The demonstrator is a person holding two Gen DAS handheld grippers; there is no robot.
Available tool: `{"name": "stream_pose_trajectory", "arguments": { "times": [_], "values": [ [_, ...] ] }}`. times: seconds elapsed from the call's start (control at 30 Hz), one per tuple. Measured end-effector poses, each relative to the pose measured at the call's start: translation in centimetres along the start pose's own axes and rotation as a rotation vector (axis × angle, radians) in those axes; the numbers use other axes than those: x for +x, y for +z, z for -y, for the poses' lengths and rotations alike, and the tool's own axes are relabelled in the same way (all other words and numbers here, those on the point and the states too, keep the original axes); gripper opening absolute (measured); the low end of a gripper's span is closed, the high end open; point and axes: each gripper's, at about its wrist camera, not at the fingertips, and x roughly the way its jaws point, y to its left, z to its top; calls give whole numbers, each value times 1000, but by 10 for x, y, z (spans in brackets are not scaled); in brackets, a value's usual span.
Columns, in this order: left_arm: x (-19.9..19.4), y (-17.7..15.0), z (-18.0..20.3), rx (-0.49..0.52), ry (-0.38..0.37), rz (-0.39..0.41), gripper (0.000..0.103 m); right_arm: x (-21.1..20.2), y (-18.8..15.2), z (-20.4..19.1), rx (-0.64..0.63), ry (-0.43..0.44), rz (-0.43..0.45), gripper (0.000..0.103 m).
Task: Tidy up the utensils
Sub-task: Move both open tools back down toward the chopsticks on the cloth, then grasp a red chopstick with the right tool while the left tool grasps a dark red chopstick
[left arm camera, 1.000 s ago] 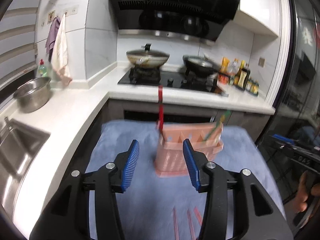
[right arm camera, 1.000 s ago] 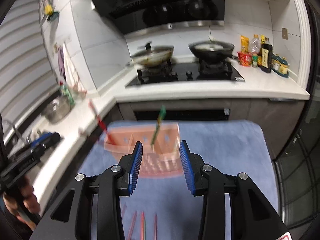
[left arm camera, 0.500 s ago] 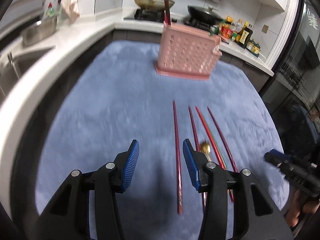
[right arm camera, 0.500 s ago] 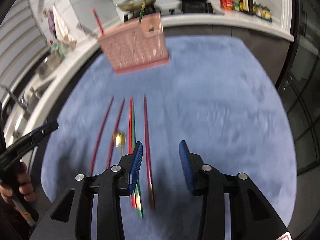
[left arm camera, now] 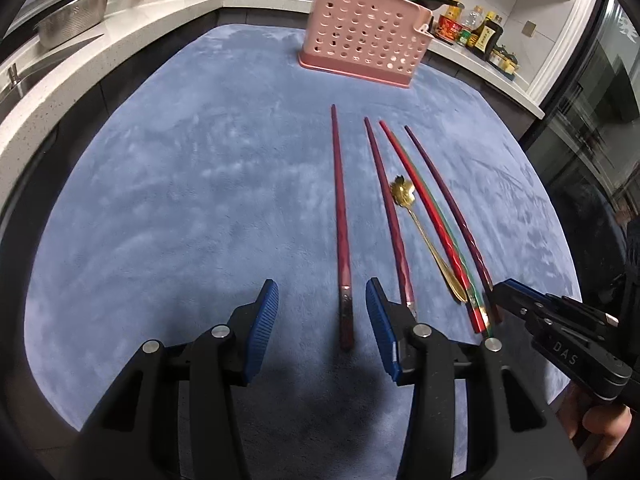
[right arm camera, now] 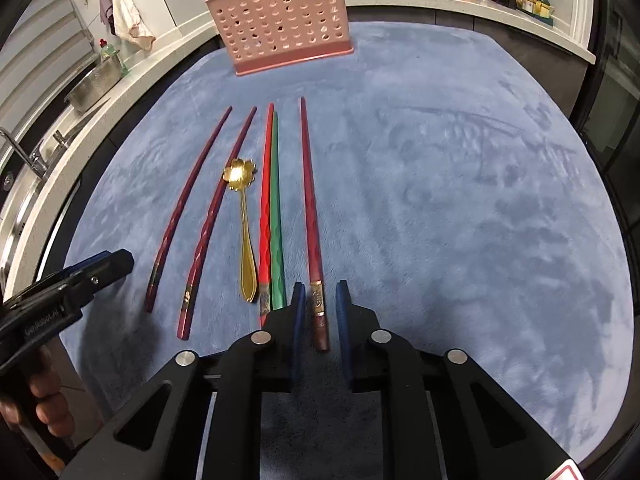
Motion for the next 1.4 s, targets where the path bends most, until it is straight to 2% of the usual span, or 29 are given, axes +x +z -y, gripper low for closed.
{"name": "stream_pose_trajectory", "arguments": {
  "times": [0.3, 0.5, 0.57, 0.8, 0.9, 1.13, 1.4],
  "values": [
    [15, -8, 8, 24, 9, -37, 44, 9, -4, -1, 4, -2, -17, 8],
    [20, -11, 10, 44, 29, -29, 42, 10, -6, 0, -2, -5, -14, 8],
    [21, -12, 10, 47, 37, -26, 38, 10, -6, 0, -2, -5, -13, 8],
    [22, -12, 11, 62, 20, -31, 7, 10, -6, 0, -3, -6, -14, 8],
    [21, -14, 15, 83, 23, -28, 7, 9, -6, 0, -3, -5, -14, 8],
    [16, -12, 14, 64, 15, -37, 7, 8, -8, 1, 1, -1, -12, 8],
    [-8, -4, 16, 47, -9, 4, 7, -13, -5, 1, 16, 18, 24, 7]
  ]
}}
